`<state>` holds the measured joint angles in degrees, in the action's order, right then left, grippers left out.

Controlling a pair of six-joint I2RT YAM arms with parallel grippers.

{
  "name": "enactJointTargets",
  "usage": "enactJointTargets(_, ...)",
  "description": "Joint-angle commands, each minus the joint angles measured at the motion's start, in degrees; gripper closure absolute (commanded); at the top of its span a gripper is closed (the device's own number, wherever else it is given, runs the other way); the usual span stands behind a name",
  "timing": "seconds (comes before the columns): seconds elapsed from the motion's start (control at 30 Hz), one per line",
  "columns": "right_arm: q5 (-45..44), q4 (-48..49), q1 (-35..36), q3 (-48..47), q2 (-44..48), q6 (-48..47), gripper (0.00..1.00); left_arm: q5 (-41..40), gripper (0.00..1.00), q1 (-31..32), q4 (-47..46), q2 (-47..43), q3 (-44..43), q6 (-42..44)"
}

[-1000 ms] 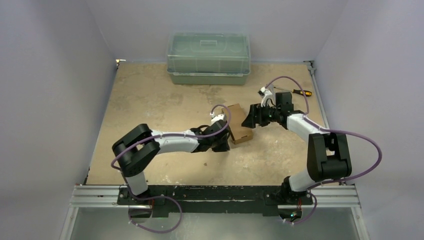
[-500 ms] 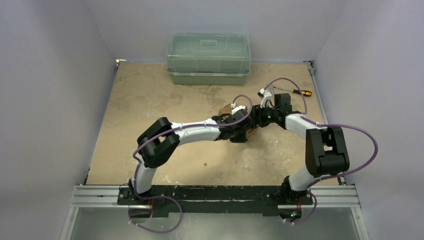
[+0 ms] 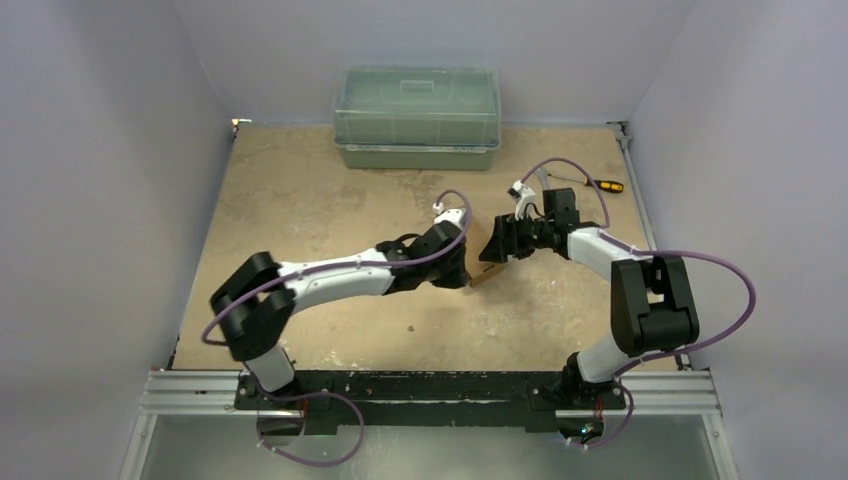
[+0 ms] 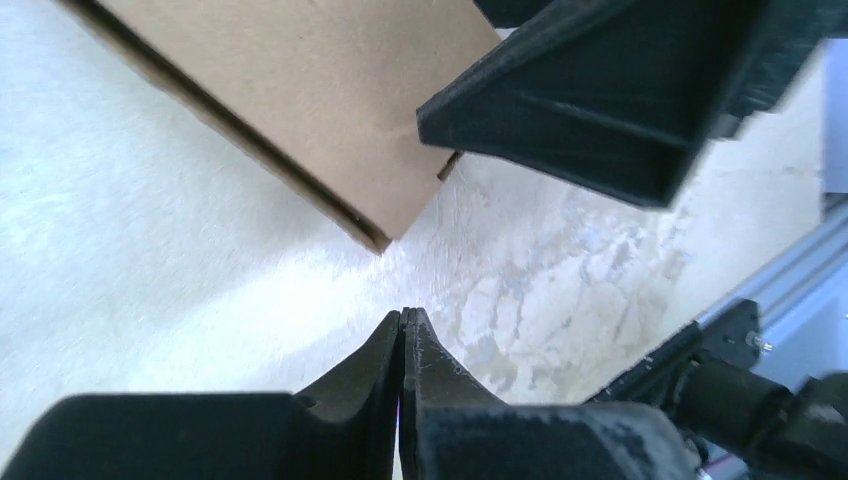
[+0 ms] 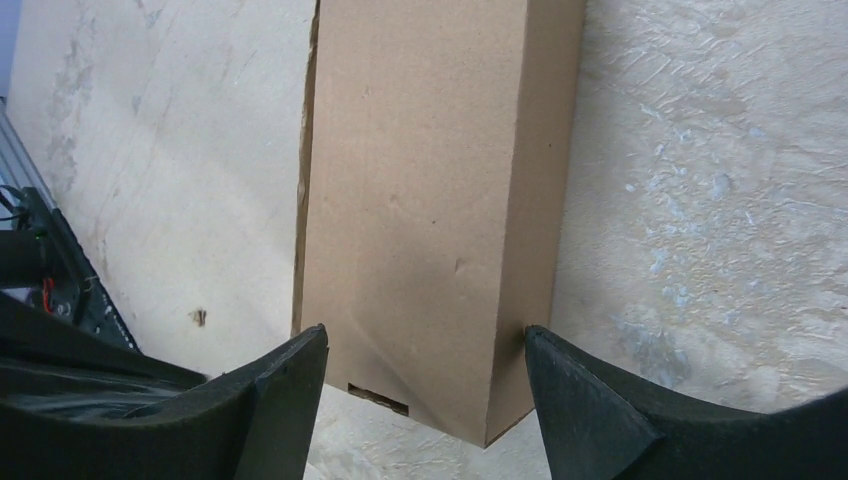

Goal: Fold the paper box

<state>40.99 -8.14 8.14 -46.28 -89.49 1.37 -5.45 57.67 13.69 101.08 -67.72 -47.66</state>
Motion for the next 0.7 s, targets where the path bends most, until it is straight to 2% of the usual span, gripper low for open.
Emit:
enactJointTargets(0.0, 2.5, -0.7, 0.1, -1.4, 2.1, -0.3, 0.25, -0.9, 1.0, -1.7, -8.1, -10.3, 9.2, 1.5)
enactJointTargets(0.17, 2.4, -0.4, 0.1, -1.1, 2.0, -0.2, 0.26, 1.1, 1.0, -3.9, -12.7, -13.4, 17.6, -0.2)
enactJointTargets(0.3, 1.9, -0.1, 0.1, -0.9, 1.6, 0.0, 0.3, 1.7, 1.0, -4.1, -16.6, -9.7, 18.7, -1.4)
enactJointTargets(0.53, 1.7, 0.1, 0.9, -0.4, 0.5, 0.3, 0.38, 7.5, 1.0, -3.5, -20.6, 2.1, 9.3, -3.3)
enactJointTargets(0.67, 1.5, -0.1, 2.4, -0.5, 0.2, -0.2, 0.4, 8.5, 1.0, -3.4, -16.8, 9.2, -1.1, -1.9)
